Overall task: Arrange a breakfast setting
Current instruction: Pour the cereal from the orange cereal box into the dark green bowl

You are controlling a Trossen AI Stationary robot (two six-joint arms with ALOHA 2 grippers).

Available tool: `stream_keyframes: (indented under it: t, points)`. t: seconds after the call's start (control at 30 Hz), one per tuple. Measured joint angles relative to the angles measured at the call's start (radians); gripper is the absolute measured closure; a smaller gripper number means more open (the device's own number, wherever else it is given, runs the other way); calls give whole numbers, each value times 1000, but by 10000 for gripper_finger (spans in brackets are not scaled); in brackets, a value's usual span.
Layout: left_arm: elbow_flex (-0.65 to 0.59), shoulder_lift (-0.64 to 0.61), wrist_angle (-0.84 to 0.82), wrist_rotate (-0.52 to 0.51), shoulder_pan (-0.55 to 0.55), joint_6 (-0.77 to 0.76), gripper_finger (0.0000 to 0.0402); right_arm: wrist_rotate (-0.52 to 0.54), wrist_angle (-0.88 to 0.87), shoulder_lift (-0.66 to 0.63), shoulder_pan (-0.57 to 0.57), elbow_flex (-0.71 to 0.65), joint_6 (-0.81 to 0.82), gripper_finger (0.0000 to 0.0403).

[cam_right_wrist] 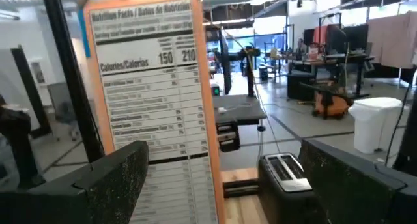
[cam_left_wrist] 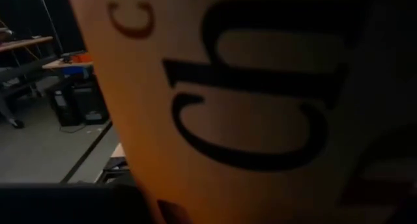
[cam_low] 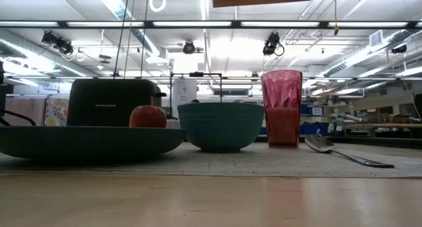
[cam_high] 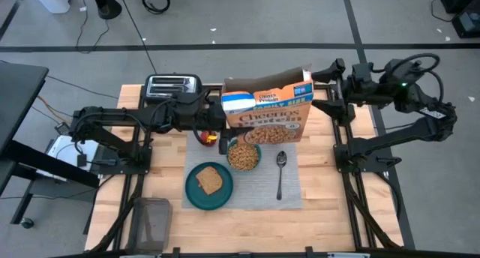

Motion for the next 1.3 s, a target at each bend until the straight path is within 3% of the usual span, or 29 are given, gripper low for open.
stream_keyframes:
  t: [0.27, 0.67, 1.0, 1.3]
  points:
    - [0, 0, -18, -32, 3, 1, 214, -197, 15, 62, 0, 0, 64, 4]
    - [0, 41, 10, -39, 1, -17, 214, -150, 126, 130, 0, 0, 73, 14]
    - [0, 49, 28, -33, 2, -22, 214, -181, 119, 190, 3, 2, 75, 132]
    - [0, 49, 43, -31, 7, -26, 209, -162, 108, 184, 3, 2, 36, 202]
